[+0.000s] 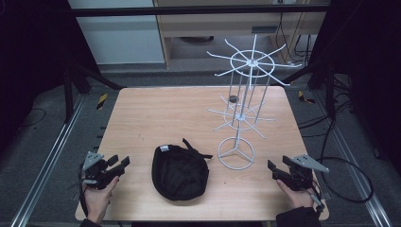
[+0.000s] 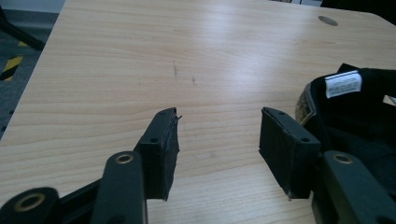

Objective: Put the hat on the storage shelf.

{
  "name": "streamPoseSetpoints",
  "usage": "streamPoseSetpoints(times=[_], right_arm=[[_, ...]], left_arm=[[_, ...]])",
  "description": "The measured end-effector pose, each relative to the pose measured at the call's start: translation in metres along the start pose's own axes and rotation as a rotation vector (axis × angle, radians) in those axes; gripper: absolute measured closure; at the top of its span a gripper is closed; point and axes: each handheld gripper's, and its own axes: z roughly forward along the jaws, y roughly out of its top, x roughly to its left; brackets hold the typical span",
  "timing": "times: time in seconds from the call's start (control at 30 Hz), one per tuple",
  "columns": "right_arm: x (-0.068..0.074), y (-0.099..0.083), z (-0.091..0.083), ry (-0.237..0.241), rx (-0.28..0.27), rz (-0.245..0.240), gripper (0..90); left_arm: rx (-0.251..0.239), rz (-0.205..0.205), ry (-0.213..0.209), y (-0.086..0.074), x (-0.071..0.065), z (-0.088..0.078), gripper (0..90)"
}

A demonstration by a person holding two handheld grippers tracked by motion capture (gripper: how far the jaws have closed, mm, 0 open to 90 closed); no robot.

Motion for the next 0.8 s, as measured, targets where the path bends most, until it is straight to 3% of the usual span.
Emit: streamPoseSetpoints(times=[0.13,0.37,0.63,0.8], right_arm=[[0.006,0.001,-0.005,0.023,-0.014,0.000,39.9],[0.028,0.004,-0.004,0.076,0.012,-0.035,43.8],[0.058,0.010,0.001,0.168,0.021,-0.061,46.4],[0.074,0.014,0.001,0.206,0.019,-0.074,46.4]], left_arm=[[-0.003,0.029,-0.022,0.000,-0.011,-0.001,48.2],[-0.003,0.073,-0.048,-0.002,-0.024,-0.002,50.4],[0.011,0.129,-0.081,-0.002,-0.042,0.005,50.7],[0.015,0.143,-0.087,-0.002,-0.048,0.005,51.9]])
